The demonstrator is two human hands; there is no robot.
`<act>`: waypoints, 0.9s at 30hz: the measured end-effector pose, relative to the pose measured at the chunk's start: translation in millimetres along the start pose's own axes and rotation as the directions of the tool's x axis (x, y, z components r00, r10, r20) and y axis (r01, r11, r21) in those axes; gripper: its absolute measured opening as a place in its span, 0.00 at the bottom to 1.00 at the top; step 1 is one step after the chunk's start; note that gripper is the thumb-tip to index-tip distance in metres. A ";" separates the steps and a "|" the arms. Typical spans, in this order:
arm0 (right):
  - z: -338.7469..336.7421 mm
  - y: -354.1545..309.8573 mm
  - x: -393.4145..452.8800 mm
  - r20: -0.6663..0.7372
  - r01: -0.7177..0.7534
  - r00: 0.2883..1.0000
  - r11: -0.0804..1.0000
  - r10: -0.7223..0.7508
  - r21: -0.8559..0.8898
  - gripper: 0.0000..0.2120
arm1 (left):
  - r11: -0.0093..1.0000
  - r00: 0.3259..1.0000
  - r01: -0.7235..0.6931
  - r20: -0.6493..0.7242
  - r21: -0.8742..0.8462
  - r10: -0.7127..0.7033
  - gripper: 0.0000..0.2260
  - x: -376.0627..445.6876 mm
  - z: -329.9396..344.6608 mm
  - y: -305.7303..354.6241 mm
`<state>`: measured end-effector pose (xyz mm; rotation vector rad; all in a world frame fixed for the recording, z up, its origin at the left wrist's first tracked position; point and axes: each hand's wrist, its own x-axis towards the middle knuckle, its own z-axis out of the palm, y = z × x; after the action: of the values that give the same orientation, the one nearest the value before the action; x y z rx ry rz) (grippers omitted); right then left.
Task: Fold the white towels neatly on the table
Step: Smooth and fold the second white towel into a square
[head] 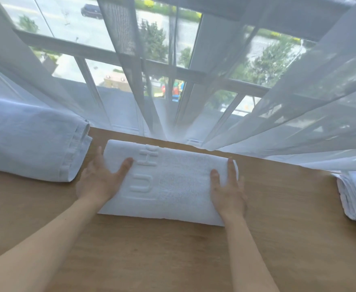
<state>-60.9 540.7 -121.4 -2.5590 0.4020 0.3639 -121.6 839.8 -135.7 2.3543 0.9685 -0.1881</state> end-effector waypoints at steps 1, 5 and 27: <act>-1.1 2.4 3.4 0.000 -0.039 0.999 0.997 0.039 0.060 0.33 | 0.999 0.998 0.053 0.024 -0.010 -0.053 0.51 0.5 -2.9 0.7; -4.6 4.0 14.4 0.030 -0.150 0.989 0.961 0.147 0.233 0.42 | 0.966 0.967 0.218 0.165 -0.140 -0.194 0.51 4.1 -12.3 6.5; 14.1 -100.2 -97.0 -0.050 -0.104 0.986 0.831 0.156 0.546 0.29 | 0.800 0.977 0.114 0.210 -0.589 0.016 0.39 7.6 -162.4 -70.6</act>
<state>-117.5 650.8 -55.7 -1.9973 0.6195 0.1460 -178.2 975.9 -37.3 1.6876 0.8332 -0.1173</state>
